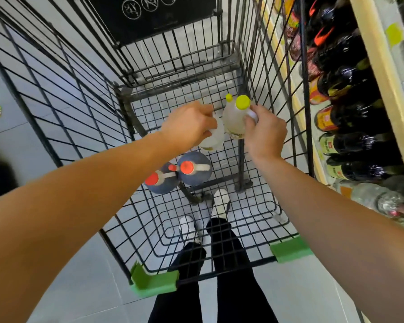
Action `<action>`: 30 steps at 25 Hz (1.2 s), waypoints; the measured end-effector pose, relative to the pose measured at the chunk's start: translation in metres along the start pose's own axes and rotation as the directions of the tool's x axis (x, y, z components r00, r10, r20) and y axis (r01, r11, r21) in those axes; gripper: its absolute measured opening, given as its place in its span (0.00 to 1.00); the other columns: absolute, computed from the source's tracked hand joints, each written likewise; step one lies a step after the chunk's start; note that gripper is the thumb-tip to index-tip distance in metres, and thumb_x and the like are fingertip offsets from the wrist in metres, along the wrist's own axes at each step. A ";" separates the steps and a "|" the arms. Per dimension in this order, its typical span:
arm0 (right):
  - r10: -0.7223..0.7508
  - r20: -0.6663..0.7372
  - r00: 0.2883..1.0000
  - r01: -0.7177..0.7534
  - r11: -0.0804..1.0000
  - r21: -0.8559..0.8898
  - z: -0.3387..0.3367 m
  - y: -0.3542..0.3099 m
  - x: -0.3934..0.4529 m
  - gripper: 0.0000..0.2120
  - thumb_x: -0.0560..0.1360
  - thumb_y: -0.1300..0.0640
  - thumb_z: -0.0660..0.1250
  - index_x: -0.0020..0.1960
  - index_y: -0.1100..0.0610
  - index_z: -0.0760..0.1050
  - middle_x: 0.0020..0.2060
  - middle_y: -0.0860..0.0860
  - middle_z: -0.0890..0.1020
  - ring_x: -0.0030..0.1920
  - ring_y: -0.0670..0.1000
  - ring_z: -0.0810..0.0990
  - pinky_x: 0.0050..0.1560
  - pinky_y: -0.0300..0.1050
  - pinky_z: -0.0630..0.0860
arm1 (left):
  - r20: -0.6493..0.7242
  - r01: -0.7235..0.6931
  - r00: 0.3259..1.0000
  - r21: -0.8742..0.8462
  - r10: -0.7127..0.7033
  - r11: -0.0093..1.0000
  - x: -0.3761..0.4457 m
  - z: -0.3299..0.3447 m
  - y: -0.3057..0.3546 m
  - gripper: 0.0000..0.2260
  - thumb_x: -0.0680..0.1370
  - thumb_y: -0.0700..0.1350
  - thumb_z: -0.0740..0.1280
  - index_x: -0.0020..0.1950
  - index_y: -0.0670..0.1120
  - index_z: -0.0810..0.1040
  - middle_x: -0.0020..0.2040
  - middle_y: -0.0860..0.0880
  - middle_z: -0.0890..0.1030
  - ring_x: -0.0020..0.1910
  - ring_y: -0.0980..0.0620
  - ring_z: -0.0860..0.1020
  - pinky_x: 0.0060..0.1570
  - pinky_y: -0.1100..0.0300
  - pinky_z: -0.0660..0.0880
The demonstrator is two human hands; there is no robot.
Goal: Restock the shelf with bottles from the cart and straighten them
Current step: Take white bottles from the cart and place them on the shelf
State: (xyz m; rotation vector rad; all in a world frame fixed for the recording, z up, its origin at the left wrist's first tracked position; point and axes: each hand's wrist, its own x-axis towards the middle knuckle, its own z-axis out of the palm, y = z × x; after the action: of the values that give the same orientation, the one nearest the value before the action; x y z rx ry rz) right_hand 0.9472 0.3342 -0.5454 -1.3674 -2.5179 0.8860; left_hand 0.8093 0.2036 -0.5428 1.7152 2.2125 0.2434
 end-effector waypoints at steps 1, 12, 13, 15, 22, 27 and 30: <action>-0.011 0.000 1.000 0.011 1.000 -0.018 -0.001 0.000 0.000 0.10 0.77 0.56 0.64 0.56 0.54 0.79 0.46 0.54 0.84 0.48 0.55 0.80 0.43 0.37 0.65 | -0.013 0.062 0.998 -0.014 -0.062 0.998 -0.003 -0.003 -0.003 0.06 0.72 0.41 0.72 0.47 0.43 0.83 0.45 0.42 0.79 0.45 0.37 0.78 0.36 0.50 0.75; -0.105 -0.114 0.988 0.103 0.994 -0.025 -0.097 -0.067 -0.065 0.10 0.77 0.52 0.62 0.47 0.57 0.79 0.38 0.55 0.82 0.41 0.58 0.78 0.37 0.42 0.62 | -0.194 0.267 0.945 -0.005 -0.263 0.964 -0.092 -0.141 0.009 0.11 0.75 0.47 0.68 0.55 0.43 0.82 0.49 0.43 0.80 0.49 0.41 0.78 0.47 0.46 0.77; -0.128 -0.150 0.980 0.126 0.992 -0.026 -0.113 -0.076 -0.079 0.11 0.77 0.52 0.61 0.47 0.57 0.79 0.38 0.55 0.82 0.40 0.59 0.78 0.36 0.43 0.61 | -0.195 0.259 0.948 0.015 -0.251 0.966 -0.101 -0.160 0.018 0.12 0.76 0.48 0.68 0.56 0.44 0.81 0.50 0.43 0.80 0.50 0.41 0.78 0.48 0.46 0.77; -0.170 -0.254 0.952 0.171 0.985 -0.017 -0.153 -0.094 -0.109 0.14 0.77 0.51 0.59 0.49 0.58 0.80 0.39 0.57 0.82 0.40 0.60 0.79 0.36 0.44 0.63 | -0.215 0.219 0.956 0.060 -0.201 0.974 -0.119 -0.201 0.040 0.13 0.77 0.49 0.67 0.57 0.45 0.81 0.50 0.43 0.79 0.51 0.41 0.78 0.49 0.47 0.76; -0.022 -0.496 0.868 0.062 0.996 0.064 -0.274 -0.101 -0.226 0.11 0.76 0.55 0.60 0.49 0.59 0.80 0.39 0.56 0.82 0.41 0.58 0.79 0.41 0.49 0.74 | -0.279 -0.001 0.960 0.086 0.025 0.996 -0.161 -0.284 0.146 0.12 0.78 0.49 0.66 0.57 0.45 0.82 0.52 0.44 0.81 0.50 0.42 0.78 0.46 0.50 0.76; 0.106 -0.581 0.807 -0.109 0.994 0.029 -0.336 -0.054 -0.301 0.11 0.76 0.54 0.62 0.52 0.57 0.80 0.42 0.54 0.83 0.42 0.56 0.80 0.38 0.44 0.68 | -0.190 -0.200 0.956 0.129 0.222 0.971 -0.161 -0.288 0.244 0.11 0.78 0.49 0.66 0.53 0.43 0.82 0.45 0.44 0.82 0.44 0.43 0.79 0.39 0.56 0.72; 0.176 -0.657 0.733 -0.214 0.977 0.024 -0.373 -0.017 -0.349 0.12 0.77 0.52 0.62 0.54 0.56 0.80 0.45 0.56 0.84 0.46 0.59 0.81 0.44 0.48 0.75 | -0.121 -0.320 0.935 0.111 0.333 0.941 -0.150 -0.276 0.302 0.12 0.78 0.51 0.65 0.56 0.47 0.82 0.48 0.46 0.81 0.44 0.46 0.78 0.41 0.54 0.75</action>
State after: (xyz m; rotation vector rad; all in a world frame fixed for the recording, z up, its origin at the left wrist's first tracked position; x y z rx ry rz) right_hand 1.2807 0.2066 -0.1798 -1.6218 -1.8814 0.2641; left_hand 1.0172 0.1558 -0.1626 2.1759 2.0437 0.3561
